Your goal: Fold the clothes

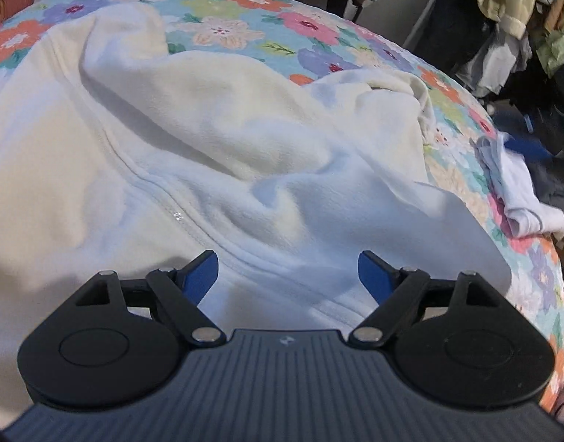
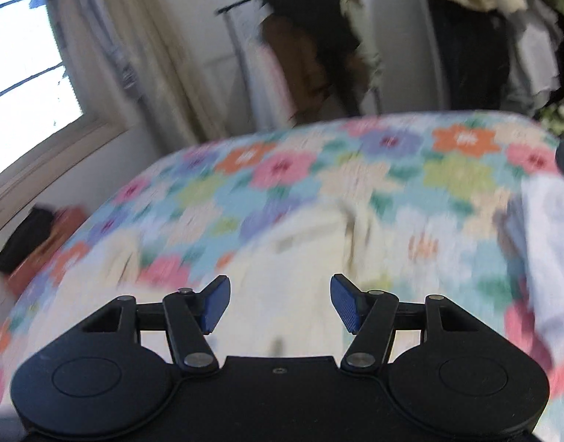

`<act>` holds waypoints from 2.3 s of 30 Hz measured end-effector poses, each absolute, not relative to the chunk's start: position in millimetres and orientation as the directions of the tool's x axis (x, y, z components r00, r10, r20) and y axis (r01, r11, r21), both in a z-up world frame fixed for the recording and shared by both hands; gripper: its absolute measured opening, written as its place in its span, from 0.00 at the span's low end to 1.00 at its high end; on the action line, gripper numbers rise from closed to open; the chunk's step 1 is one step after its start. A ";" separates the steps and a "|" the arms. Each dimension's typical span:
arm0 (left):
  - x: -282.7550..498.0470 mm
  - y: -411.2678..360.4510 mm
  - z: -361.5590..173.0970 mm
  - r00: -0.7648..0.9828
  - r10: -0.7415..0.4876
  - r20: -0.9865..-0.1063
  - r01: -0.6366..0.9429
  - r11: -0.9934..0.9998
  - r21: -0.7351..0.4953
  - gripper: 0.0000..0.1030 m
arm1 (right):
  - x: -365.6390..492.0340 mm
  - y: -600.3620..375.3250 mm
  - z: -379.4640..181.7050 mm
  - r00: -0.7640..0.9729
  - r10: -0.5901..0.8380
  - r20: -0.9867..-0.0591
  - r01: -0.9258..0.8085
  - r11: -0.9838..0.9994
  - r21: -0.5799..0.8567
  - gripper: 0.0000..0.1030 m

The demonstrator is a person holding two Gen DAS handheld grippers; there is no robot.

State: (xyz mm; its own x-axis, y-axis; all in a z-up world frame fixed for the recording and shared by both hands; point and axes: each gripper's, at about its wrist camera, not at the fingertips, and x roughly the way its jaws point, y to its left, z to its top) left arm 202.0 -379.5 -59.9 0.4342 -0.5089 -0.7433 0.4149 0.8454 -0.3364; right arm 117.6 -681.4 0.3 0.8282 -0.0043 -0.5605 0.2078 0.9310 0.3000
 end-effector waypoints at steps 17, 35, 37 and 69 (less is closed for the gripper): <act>147.2 -381.0 -45.1 0.453 -0.388 -0.803 0.339 0.908 -0.247 0.89 | 23.6 -643.0 -98.6 0.817 0.006 -0.576 0.104 0.982 0.158 0.78; 166.0 -373.9 -67.3 0.456 -0.395 -0.797 0.311 0.910 -0.273 0.92 | 63.8 -614.1 -104.8 0.837 0.248 -0.487 -0.039 0.916 0.400 0.35; 154.4 -372.1 -57.0 0.476 -0.416 -0.775 0.347 0.898 -0.269 0.92 | 51.7 -617.3 -93.1 0.851 0.273 -0.448 -0.045 0.889 0.457 0.19; 73.3 -401.0 -88.9 0.465 -0.459 -0.757 0.175 0.886 -0.430 0.63 | 15.9 -607.1 13.3 0.913 0.293 -0.285 -0.173 0.908 0.381 0.16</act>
State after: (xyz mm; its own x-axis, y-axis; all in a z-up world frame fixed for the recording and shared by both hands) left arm 73.3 -401.0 -88.9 0.4655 -0.4590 -0.7567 0.1748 0.8859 -0.4298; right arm 15.9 -607.1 13.3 0.9126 0.2934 -0.2846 -0.1733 0.9083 0.3807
